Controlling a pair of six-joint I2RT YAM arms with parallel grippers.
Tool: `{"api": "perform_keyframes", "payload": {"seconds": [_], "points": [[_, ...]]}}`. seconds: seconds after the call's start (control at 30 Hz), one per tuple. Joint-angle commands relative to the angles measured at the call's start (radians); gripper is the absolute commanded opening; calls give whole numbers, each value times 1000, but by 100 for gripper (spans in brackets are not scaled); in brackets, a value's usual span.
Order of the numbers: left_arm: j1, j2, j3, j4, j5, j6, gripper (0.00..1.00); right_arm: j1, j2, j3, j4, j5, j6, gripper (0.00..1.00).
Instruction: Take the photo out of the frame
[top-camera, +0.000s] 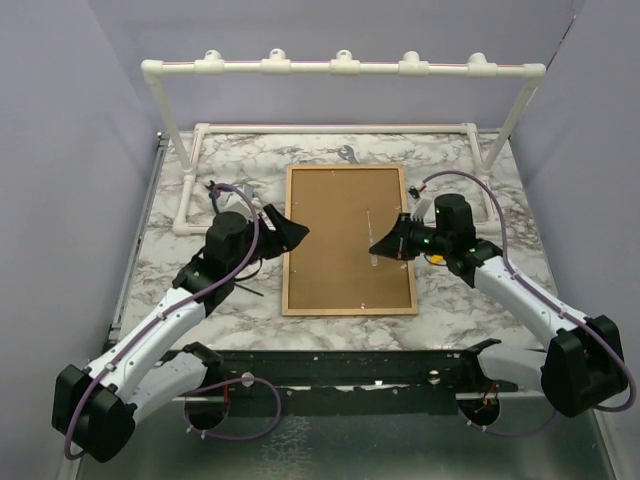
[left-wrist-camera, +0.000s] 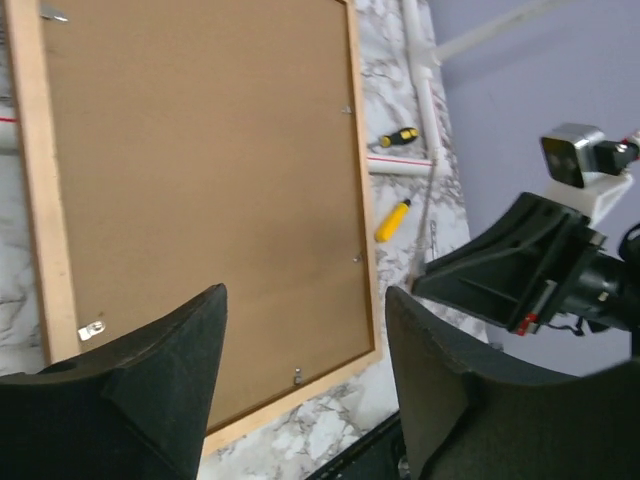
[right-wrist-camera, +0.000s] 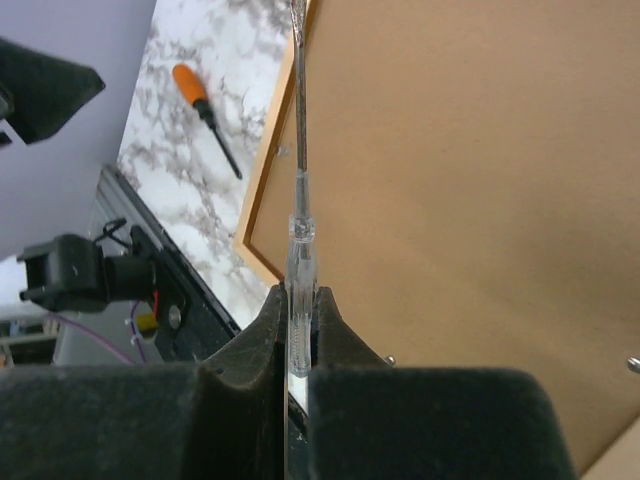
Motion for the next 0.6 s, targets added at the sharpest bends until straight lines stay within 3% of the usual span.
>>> {"api": "perform_keyframes", "payload": {"seconds": [0.0, 0.3, 0.57], "points": [[-22, 49, 5, 150, 174, -70, 63, 87, 31, 39, 63, -22, -63, 0], [-103, 155, 4, 313, 212, -94, 62, 165, 57, 73, 58, -20, -105, 1], [-121, 206, 25, 358, 230, -90, 60, 231, 83, 105, 37, -4, -146, 1]]}}
